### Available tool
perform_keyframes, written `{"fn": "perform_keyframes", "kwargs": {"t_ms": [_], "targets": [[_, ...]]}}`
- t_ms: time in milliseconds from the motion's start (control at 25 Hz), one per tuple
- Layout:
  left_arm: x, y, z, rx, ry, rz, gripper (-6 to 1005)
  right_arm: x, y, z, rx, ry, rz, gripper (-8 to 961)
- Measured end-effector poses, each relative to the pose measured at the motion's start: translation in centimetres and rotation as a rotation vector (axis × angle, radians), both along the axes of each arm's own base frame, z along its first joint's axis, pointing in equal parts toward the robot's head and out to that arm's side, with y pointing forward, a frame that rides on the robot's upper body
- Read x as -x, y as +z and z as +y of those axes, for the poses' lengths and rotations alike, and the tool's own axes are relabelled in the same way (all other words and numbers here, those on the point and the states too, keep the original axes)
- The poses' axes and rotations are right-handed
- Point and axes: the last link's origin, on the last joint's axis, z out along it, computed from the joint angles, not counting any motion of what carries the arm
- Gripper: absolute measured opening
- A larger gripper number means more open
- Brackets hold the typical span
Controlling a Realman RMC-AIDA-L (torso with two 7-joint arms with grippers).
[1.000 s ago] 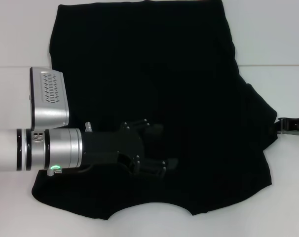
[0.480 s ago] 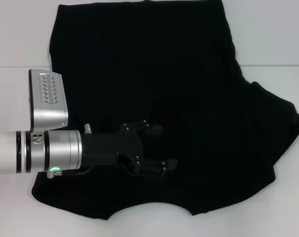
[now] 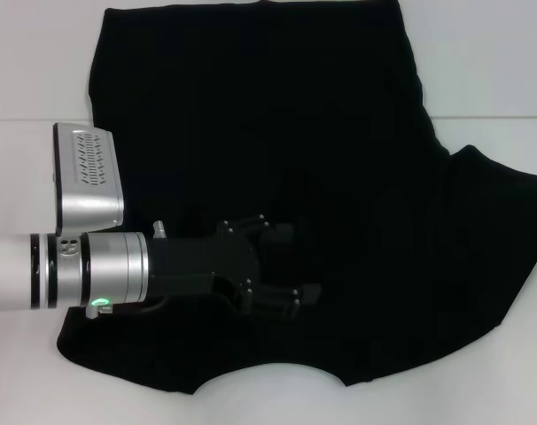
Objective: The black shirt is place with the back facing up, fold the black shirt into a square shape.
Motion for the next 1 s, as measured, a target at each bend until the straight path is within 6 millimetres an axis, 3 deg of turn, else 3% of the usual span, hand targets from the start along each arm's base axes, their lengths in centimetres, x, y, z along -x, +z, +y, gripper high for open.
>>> {"fn": "perform_keyframes", "kwargs": {"t_ms": [640, 800, 1000], "targets": [[0.0, 0.0, 0.3, -0.012, 0.003, 0.009, 898, 1.0, -0.3, 0.8, -0.010, 0.025, 0.009, 5], [0.1, 0.0, 0.2, -0.013, 0.006, 0.010, 896, 2.4, -0.4, 1.5, -0.025, 0.077, 0.051, 5], [0.1, 0.0, 0.2, -0.014, 0.006, 0.010, 892, 6.0, -2.1, 2.6, 0.051, 0.187, 0.094, 6]]}}
